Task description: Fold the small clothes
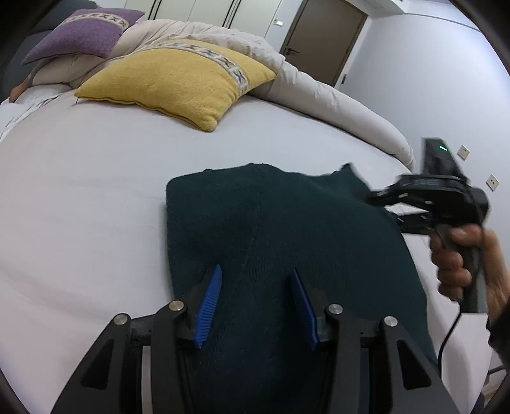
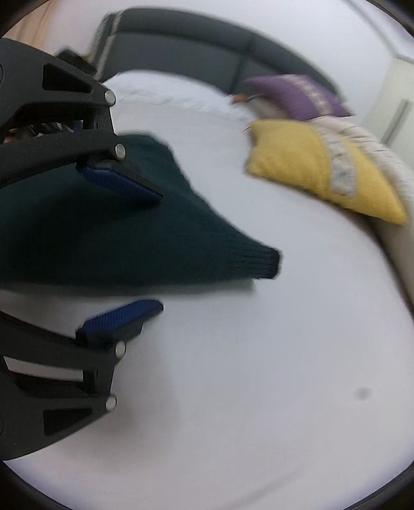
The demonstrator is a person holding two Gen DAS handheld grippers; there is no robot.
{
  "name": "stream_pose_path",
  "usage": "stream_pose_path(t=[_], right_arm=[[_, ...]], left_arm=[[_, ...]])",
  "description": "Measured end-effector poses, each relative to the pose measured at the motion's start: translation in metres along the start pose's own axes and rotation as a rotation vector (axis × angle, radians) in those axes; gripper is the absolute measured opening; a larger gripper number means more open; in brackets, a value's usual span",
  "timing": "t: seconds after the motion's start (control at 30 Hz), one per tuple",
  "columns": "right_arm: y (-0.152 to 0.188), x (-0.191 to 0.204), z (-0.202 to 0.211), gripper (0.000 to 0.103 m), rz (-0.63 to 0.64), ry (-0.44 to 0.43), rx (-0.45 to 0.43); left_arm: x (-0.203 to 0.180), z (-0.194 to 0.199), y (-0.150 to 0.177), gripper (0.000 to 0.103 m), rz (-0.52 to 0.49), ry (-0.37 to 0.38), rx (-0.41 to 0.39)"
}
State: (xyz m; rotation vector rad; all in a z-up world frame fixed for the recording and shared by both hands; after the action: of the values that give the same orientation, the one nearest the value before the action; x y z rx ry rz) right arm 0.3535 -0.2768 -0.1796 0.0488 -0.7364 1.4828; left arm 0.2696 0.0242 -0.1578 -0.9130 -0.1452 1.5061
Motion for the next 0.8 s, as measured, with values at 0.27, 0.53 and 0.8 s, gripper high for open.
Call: stream_pose_path(t=[0.27,0.53,0.8], right_arm=[[-0.019,-0.03,-0.03,0.006,-0.111,0.0,-0.045],[0.02,-0.03,0.029,0.047,-0.225,-0.031,-0.166],[0.141,0.052,0.048,0.048,-0.017,-0.388,-0.017]], left_arm=[[0.02,0.004,0.001,0.046,0.12,0.109,0.011],[0.026,0.009,0.004,0.043,0.188,0.146,0.016],[0.024,0.011,0.008,0.043,0.179,0.131,0.02]])
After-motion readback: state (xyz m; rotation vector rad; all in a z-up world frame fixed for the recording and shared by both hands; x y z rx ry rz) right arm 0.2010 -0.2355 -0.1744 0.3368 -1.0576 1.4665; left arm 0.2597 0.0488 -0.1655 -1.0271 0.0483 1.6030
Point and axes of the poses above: each gripper's, at about its wrist camera, not at the fingertips, and z roughly against the way its jaws point, x to its left, y to its underside, the point moved 4 cm from there along -z, roughly the way its jaws point, and after that the axes turned 12 degrees about z, right-handed, at the moved point
